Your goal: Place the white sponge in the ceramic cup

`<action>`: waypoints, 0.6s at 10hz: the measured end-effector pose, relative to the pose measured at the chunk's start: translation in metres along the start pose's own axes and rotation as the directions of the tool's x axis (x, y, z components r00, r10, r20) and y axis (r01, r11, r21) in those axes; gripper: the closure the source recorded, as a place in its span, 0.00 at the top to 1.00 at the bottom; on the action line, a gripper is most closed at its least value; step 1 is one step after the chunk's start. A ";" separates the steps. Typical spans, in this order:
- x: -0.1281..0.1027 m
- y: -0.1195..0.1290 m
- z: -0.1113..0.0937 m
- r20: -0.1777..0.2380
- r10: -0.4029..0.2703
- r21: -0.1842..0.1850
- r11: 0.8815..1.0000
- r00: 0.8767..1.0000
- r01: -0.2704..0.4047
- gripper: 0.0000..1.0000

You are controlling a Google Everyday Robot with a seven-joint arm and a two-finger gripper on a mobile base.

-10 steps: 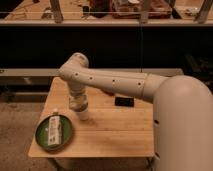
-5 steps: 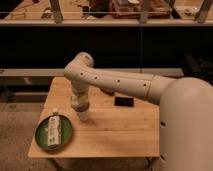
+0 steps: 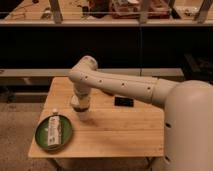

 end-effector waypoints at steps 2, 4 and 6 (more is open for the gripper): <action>0.001 0.000 -0.006 0.009 -0.008 0.022 1.000 1.000 0.008 0.80; 0.005 0.003 -0.005 0.004 -0.028 0.063 0.998 1.000 0.028 0.80; -0.004 0.001 -0.006 -0.009 -0.049 0.079 0.996 0.999 0.049 0.80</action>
